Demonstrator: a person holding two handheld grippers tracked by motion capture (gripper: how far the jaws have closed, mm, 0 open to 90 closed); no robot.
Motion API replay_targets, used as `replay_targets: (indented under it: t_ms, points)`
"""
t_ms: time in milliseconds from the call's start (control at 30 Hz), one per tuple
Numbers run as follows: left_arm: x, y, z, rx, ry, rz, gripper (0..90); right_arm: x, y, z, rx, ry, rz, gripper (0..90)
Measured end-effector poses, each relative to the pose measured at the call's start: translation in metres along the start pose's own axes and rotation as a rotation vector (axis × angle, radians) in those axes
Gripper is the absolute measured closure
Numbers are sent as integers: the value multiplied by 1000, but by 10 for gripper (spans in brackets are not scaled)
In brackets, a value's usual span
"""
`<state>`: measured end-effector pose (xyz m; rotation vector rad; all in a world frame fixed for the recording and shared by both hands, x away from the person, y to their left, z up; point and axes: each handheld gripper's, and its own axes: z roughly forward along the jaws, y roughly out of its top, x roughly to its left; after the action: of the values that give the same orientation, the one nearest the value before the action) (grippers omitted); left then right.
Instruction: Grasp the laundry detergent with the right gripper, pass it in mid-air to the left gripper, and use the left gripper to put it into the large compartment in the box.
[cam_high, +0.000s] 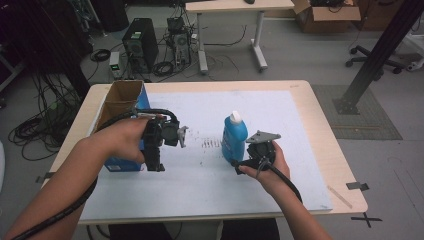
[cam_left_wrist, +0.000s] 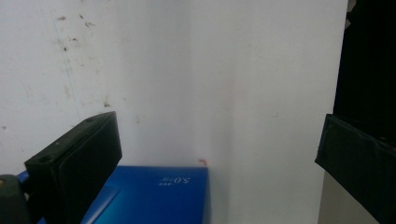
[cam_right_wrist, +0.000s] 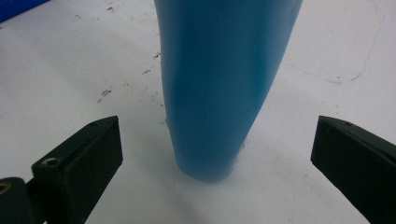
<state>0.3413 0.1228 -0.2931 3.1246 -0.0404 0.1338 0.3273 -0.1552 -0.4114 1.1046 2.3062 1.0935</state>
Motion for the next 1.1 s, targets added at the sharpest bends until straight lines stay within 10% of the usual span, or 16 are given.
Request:
replay_targets:
  t_ms: [1100]
  points:
    - [-5, 10, 0, 8, 2, 16, 4, 17, -12, 34, -235, -132, 108, 1]
